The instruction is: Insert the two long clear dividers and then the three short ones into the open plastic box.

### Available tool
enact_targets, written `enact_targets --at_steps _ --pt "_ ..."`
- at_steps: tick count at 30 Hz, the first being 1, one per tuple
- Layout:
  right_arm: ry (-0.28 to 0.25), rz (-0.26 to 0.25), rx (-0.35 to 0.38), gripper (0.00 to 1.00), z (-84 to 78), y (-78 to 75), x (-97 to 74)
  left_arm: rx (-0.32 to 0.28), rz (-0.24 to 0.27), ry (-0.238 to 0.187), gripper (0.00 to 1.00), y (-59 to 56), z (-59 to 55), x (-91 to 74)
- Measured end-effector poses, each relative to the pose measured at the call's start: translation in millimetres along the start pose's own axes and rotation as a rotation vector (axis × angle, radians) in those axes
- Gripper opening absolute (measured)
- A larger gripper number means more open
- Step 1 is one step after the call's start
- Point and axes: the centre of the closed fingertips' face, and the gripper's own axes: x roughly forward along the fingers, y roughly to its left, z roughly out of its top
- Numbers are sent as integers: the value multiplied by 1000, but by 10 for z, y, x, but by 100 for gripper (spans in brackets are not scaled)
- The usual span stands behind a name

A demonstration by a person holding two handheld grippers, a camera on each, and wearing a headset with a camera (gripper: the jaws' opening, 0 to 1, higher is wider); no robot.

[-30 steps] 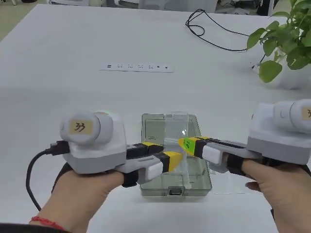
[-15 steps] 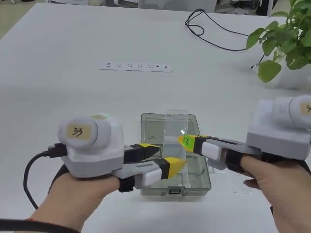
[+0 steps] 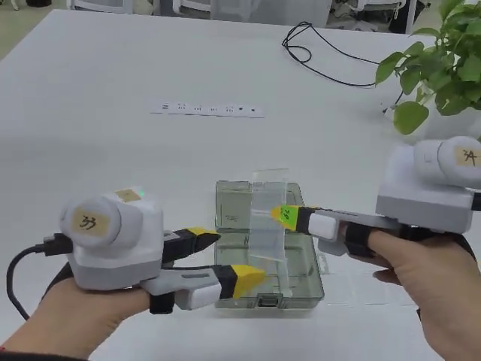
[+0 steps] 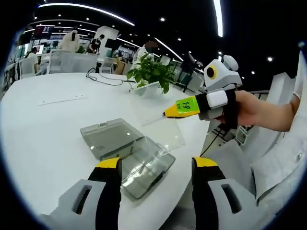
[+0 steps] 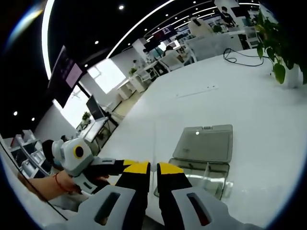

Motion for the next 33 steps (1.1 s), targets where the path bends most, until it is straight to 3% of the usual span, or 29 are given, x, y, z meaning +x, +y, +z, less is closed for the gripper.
enact_targets --at_steps 7,9,11,16,22,33 --pt "34 -16 8 7 12 -54 34 114 -33 9 75 14 -64 -54" --pt "47 -19 10 7 18 -95 38 167 -39 5 83 16 -74 -65" --pt "62 -27 19 7 7 -98 48 168 -52 8 91 1 -97 -72" --pt "120 -71 58 7 -38 -132 66 220 -74 30 99 23 -184 -84" --pt "204 -143 89 7 -93 -213 96 257 -95 73 100 72 -306 -109" --pt "352 -251 179 7 -328 -435 288 283 -141 101 100 114 -421 -156"
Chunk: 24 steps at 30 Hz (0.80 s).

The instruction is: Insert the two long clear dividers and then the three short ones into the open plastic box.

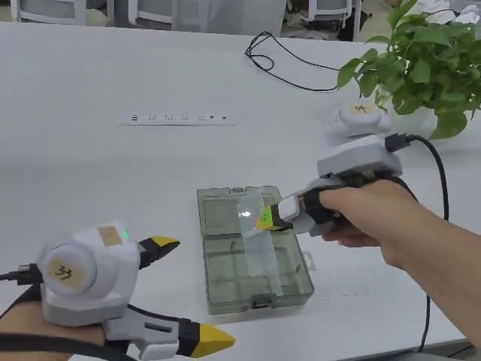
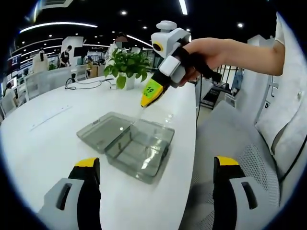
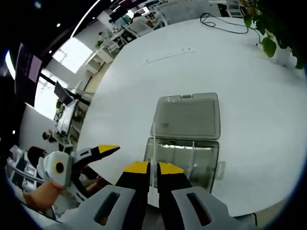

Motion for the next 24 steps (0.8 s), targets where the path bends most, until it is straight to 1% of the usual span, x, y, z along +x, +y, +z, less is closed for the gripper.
enact_targets --at_steps 1,3,5,8,11,16,24 --pt "12 -9 9 7 -49 9 24 2 -4 4 100 1 -11 -1" --pt "28 -32 15 7 -90 -16 86 8 -9 5 100 15 -26 -8" --pt "27 -43 29 7 -139 1 120 5 -16 -1 100 20 -22 -17" --pt "25 -57 52 7 -158 -27 159 9 -25 -4 100 16 -23 -19" --pt "44 -80 62 7 -214 -57 198 12 -37 -7 100 17 -36 -18" --pt "72 -98 85 7 -277 -117 273 9 -50 -12 100 29 -66 -9" --pt "107 -135 67 7 -319 -181 379 1 -60 -25 100 29 -89 7"
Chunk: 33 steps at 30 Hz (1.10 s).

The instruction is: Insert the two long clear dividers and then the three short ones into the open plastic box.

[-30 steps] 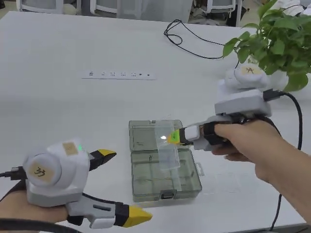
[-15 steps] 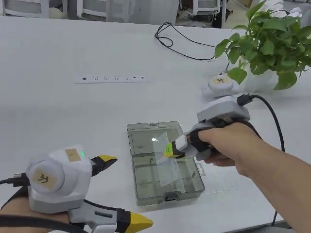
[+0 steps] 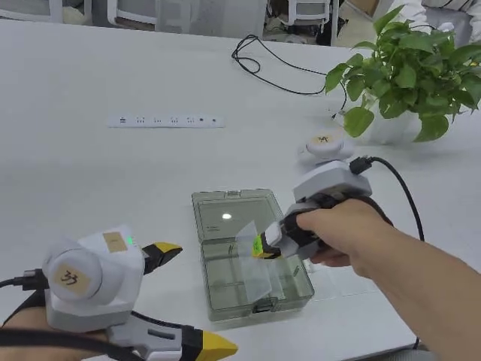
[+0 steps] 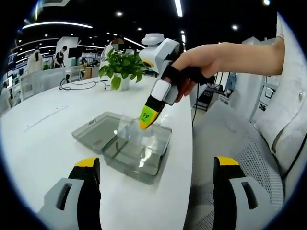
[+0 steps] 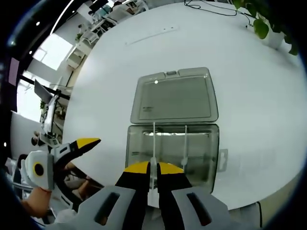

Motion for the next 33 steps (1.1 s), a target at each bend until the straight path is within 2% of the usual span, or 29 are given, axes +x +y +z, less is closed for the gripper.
enact_targets --at_steps 16,24,29,33 --pt "28 -24 -33 7 -24 -16 137 -25 3 -3 100 16 -61 -13" --pt "30 -29 -48 7 -19 -16 154 -31 -2 -6 100 4 -64 3" --pt "29 -43 -74 7 0 -6 164 -35 -1 -6 100 6 -59 12" --pt "33 -72 -133 7 17 16 162 -35 -1 -6 100 10 -57 13"
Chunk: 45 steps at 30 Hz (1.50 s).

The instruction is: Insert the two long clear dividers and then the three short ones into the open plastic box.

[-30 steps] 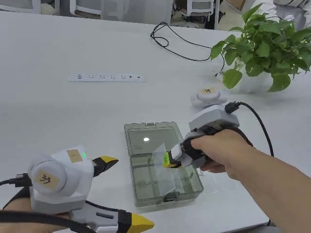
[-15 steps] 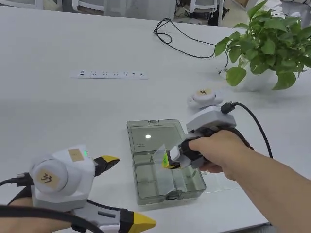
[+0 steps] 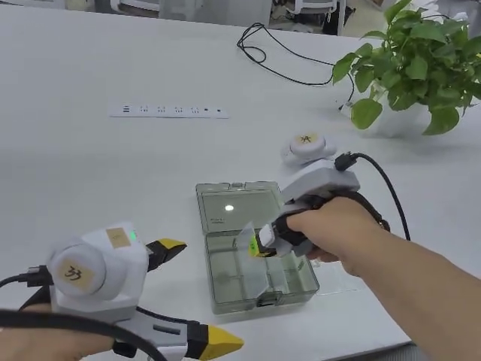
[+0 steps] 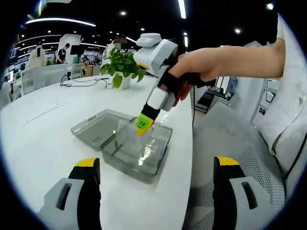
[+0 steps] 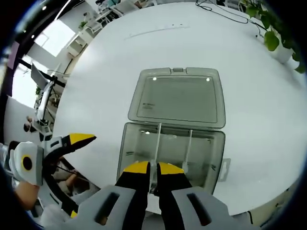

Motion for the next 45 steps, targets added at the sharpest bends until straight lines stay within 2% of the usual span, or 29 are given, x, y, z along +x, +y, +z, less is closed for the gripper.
enact_targets --at_steps 8,34,45 --pt "13 -37 -81 7 4 25 23 -4 8 2 100 21 1 -5" --pt "7 -60 -158 7 34 24 18 -2 4 13 100 17 -1 35" --pt "3 -13 -139 8 5 30 123 10 9 27 100 40 -27 35"
